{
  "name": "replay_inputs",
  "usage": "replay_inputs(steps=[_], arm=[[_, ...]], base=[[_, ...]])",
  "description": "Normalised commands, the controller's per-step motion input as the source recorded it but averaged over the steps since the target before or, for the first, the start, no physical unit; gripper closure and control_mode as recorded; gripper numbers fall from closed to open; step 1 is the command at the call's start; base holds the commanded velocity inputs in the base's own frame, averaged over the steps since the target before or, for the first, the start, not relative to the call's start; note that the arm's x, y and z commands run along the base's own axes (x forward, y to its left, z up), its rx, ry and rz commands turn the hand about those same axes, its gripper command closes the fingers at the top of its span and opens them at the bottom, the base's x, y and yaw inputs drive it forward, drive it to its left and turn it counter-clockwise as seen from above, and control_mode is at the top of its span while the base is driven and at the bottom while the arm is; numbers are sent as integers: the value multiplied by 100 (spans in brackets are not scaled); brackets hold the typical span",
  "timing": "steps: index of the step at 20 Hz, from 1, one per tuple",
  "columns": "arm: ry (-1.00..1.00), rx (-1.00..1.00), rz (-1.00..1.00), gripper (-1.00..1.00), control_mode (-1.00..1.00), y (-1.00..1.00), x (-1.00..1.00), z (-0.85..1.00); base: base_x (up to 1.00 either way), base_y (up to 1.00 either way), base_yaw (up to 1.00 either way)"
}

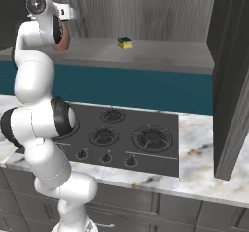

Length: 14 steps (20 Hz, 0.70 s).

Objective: Locate and retrieve the soap dispenser and sponge from the cabinet. Place them next to the sink.

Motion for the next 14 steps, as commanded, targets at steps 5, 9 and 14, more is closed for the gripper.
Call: replay_inputs(steps=[5,9,14], arm=[[-1,0,-2,100,-100,0,-23,-1],[-8,1,-4,100,-100,0,-53,-1],[-19,4,-6,100,-100,0,-82,0]], base=[[0,0,0],[0,0,0],[0,0,0]])
